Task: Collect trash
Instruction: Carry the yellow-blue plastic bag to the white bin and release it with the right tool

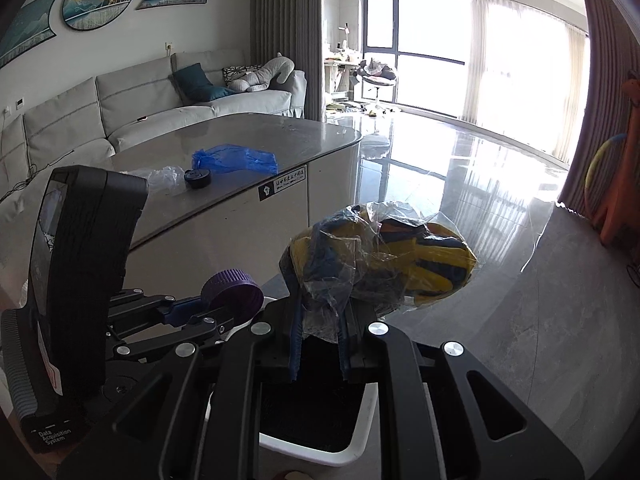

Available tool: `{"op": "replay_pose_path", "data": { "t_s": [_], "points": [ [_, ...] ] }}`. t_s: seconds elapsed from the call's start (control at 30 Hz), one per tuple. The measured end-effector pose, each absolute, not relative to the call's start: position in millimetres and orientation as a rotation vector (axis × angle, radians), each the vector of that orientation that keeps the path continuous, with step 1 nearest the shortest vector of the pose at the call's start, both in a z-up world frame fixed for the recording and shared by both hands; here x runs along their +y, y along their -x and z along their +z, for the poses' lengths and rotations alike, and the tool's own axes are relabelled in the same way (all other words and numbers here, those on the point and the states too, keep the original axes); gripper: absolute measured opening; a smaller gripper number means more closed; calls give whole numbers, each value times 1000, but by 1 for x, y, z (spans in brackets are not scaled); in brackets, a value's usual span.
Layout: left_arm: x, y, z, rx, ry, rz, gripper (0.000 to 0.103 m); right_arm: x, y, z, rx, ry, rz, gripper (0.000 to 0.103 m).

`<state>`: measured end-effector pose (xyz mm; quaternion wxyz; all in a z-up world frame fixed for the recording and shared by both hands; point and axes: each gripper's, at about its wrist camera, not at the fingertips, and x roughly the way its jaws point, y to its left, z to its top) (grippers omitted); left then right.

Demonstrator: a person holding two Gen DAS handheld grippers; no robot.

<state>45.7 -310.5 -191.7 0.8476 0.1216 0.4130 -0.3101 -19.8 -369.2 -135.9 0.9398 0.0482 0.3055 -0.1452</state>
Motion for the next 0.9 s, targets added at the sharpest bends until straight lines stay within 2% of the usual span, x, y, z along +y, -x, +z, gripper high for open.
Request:
{"op": "replay_pose_path", "data": {
  "t_s": [0.43, 0.9],
  "points": [
    [-328, -79, -257, 970, -296, -655, 15, -396, -14, -192, 681, -186, -333, 16],
    [-340, -75, -308, 1094, -350, -699, 17, -396, -19, -218, 767, -132, -343, 17]
  ]
}}
